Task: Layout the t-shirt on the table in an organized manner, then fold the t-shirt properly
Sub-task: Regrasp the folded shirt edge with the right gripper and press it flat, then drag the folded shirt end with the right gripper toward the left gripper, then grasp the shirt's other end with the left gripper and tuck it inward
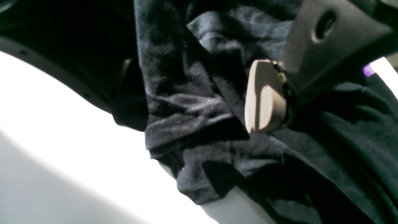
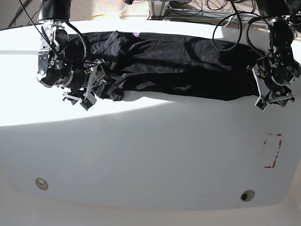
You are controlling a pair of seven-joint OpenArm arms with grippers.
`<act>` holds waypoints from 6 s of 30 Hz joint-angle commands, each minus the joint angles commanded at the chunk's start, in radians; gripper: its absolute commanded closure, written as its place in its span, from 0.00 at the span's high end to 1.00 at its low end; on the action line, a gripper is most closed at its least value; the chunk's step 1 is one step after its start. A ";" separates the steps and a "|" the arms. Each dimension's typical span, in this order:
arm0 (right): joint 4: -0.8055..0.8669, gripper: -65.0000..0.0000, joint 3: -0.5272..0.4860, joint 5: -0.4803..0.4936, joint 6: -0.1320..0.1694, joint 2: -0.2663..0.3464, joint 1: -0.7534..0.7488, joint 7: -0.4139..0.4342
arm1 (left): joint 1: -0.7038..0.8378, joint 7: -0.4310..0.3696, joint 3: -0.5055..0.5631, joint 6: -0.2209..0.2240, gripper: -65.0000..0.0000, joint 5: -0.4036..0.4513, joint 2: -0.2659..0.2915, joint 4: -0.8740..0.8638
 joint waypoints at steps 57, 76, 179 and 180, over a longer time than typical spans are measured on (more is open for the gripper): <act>0.048 0.00 0.003 0.121 0.000 -0.021 -0.011 -0.060 | -0.003 0.000 0.048 0.000 0.67 0.000 -0.002 0.000; 0.157 0.00 -0.224 0.433 0.000 0.146 -0.058 -0.149 | -0.003 0.000 0.048 0.000 0.67 0.002 -0.005 -0.002; 0.152 0.75 -0.118 0.041 0.000 -0.114 -0.149 -0.063 | 0.054 0.009 -0.170 0.000 0.68 -0.012 0.181 0.173; 0.152 0.75 -0.118 0.041 0.000 -0.114 -0.149 -0.063 | 0.054 0.009 -0.170 0.000 0.68 -0.012 0.181 0.173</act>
